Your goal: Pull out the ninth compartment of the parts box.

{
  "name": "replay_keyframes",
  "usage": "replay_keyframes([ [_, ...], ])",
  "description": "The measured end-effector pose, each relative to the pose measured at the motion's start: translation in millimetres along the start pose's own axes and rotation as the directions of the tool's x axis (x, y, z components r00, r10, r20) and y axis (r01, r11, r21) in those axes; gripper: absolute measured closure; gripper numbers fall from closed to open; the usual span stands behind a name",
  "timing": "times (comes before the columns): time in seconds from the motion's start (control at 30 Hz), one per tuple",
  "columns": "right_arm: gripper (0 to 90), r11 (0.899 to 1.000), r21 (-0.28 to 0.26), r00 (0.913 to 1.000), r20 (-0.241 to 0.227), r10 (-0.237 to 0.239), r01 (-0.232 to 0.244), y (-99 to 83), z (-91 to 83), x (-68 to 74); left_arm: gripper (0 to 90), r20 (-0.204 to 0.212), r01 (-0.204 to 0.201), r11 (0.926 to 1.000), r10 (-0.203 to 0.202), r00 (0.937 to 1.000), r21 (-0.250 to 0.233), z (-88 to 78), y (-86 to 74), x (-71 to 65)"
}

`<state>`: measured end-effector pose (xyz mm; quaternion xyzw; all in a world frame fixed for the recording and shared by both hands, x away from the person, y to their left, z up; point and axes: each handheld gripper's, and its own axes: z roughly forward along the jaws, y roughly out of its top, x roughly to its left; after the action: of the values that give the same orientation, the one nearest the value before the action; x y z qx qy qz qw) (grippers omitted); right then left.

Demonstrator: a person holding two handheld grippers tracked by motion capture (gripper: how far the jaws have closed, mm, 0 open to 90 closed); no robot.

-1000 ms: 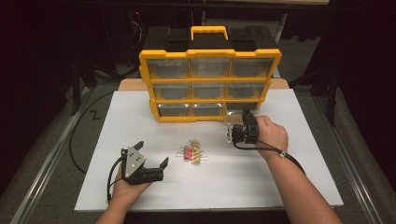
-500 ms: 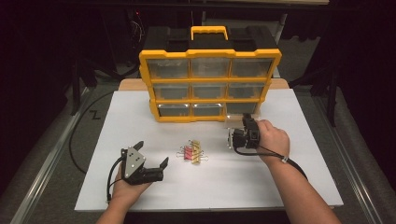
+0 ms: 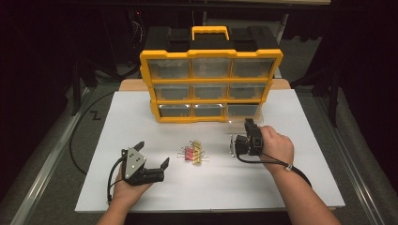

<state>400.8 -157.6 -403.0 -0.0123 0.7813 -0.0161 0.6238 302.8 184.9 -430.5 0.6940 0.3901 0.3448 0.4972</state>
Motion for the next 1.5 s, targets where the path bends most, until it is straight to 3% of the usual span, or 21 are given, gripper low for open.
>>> replay_keyframes([
  [0.37, 78.2, 1.000, -0.002, 1.0000, 0.001, -0.010, 0.010, -0.5, -10.6, 3.5, 0.3, -0.001, 0.002, 1.0000, -0.002, 1.0000, 0.000, 0.2, -0.1, 0.8],
  [0.63, 78.0, 1.000, -0.016, 0.9997, 0.021, -0.011, 0.011, -2.1, -12.1, 10.4, 0.3, 0.002, -0.001, 1.0000, 0.001, 1.0000, 0.005, 0.7, -0.3, 0.6],
  [1.0, 77.6, 1.000, -0.009, 0.9998, 0.013, -0.014, 0.014, -1.7, -10.7, 8.7, 0.3, 0.005, -0.002, 1.0000, 0.002, 1.0000, 0.006, 1.1, -0.4, 0.2],
  [1.3, 62.0, 1.000, -0.012, 0.9994, -0.024, 0.024, -0.024, -2.4, -19.1, 7.8, 0.3, 0.004, 0.000, 1.0000, 0.000, 1.0000, 0.002, 0.6, -0.4, 0.8],
  [1.5, 56.3, 0.999, -0.032, 0.9982, -0.052, 0.030, -0.032, -6.2, -28.2, 14.2, 0.3, 0.005, 0.000, 1.0000, 0.000, 1.0000, -0.002, 0.6, -0.2, 0.1],
])
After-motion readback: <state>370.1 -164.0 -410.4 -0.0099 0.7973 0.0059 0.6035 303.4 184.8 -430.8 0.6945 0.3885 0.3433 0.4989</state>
